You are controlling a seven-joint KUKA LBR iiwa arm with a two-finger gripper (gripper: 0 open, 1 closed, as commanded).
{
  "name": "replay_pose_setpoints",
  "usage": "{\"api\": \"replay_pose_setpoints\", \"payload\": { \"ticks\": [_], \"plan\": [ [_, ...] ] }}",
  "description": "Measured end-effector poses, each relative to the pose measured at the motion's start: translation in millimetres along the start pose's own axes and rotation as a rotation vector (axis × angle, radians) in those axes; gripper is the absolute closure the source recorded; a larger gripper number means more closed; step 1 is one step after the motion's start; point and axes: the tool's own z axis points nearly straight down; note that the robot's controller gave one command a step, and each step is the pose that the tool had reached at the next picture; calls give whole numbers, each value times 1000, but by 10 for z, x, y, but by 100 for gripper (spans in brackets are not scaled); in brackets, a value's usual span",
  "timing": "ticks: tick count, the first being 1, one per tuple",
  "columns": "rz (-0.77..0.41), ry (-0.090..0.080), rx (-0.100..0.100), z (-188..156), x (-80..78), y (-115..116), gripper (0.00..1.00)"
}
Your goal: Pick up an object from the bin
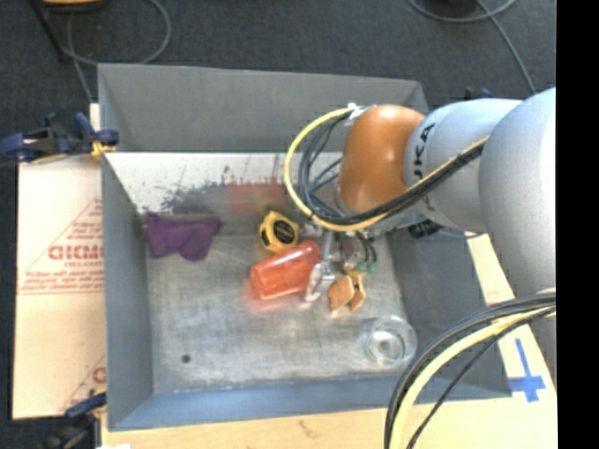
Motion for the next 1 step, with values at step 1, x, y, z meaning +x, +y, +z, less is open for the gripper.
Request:
{"api": "replay_pose_setpoints", "payload": {
  "ticks": [1],
  "plan": [
    [0, 0, 0, 0, -1, 1, 100]
  ]
}}
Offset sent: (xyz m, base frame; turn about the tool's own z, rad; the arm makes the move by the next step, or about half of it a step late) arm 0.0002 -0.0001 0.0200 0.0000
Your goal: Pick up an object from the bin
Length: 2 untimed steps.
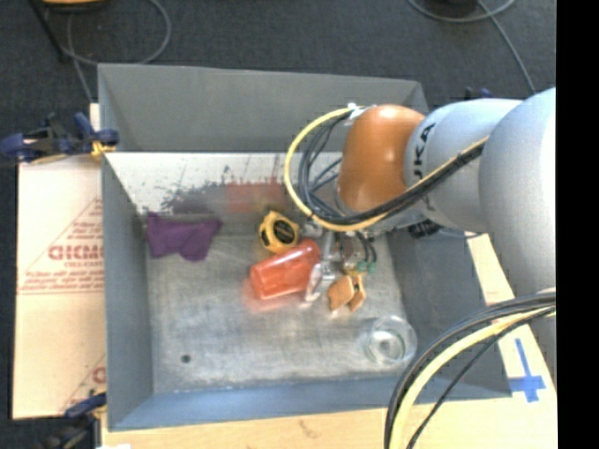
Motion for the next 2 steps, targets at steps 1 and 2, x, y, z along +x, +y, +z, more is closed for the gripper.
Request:
{"api": "replay_pose_setpoints", "payload": {
  "ticks": [1, 2],
  "plan": [
    [1, 0, -2, -27, 3, -1, 100],
    [2, 2, -7, -101, 28, 11, 100]
  ]
}}
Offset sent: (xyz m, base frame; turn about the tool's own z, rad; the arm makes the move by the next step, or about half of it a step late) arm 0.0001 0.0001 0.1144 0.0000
